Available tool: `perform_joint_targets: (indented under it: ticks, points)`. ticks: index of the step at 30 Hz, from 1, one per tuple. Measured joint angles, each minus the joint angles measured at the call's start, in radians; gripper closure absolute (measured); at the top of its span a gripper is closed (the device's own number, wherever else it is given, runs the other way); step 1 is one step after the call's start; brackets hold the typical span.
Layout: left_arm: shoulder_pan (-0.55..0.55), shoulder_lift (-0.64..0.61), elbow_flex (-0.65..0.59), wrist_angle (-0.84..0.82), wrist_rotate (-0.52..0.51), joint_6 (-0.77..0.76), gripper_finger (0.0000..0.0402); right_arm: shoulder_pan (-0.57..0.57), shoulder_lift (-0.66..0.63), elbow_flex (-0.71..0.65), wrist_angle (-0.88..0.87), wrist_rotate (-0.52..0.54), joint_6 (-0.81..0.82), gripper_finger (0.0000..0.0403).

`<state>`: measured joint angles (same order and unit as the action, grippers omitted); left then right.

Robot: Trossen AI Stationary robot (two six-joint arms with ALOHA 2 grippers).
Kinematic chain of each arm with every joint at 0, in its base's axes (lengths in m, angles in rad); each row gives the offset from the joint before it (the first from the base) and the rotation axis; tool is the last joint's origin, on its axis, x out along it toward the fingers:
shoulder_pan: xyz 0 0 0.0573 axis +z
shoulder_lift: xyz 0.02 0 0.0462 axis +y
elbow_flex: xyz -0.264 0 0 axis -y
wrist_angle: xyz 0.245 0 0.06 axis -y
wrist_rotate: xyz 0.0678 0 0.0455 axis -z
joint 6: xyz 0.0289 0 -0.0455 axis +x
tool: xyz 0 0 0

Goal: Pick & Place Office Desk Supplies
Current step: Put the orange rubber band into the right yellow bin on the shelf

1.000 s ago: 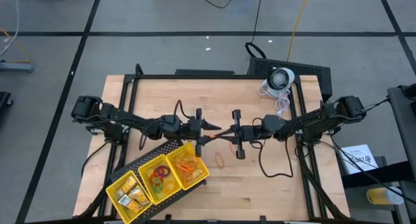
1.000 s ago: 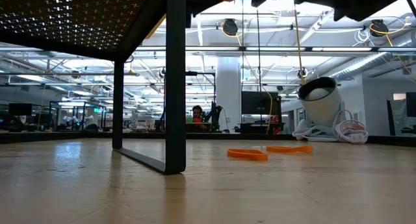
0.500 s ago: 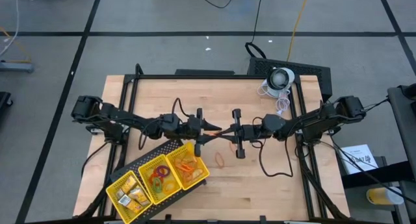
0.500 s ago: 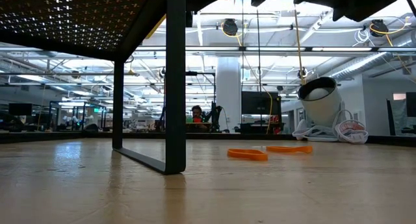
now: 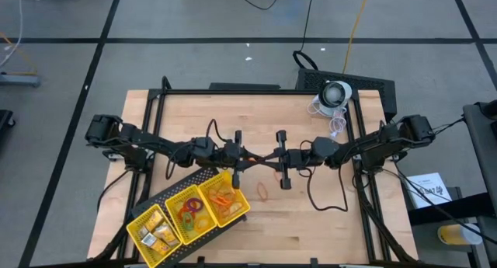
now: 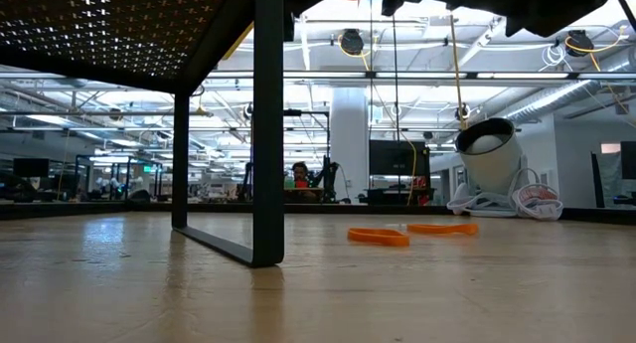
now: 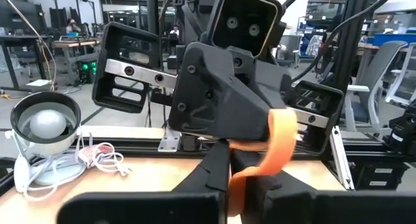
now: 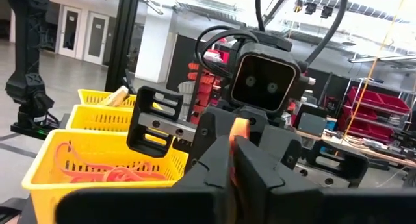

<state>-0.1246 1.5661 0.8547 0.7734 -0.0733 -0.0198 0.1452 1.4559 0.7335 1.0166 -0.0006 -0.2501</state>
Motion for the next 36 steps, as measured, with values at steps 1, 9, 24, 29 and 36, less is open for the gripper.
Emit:
perform_joint_targets:
  ticks: [1,9,24,29,36]
  points:
    - [0.000,0.000,0.000,-0.001,-0.002,0.000,0.0389,0.000,0.000,0.000,-0.006,0.000,0.001,0.0385]
    - [-0.003,-0.026,0.002,-0.041,0.041,-0.018,0.0396,0.028,-0.154,-0.001,-0.235,0.164,0.048,0.0247]
    - [-0.109,-0.292,0.003,-0.508,0.312,-0.013,0.0397,0.040,-0.468,-0.069,-0.645,0.210,0.212,0.0156]
    - [-0.197,-0.345,0.002,-0.679,0.230,-0.066,0.0394,0.040,-0.486,-0.114,-0.633,0.210,0.212,0.0164]
    - [-0.262,-0.353,0.002,-0.695,0.227,-0.125,0.0392,0.040,-0.485,-0.139,-0.633,0.209,0.210,0.0167]
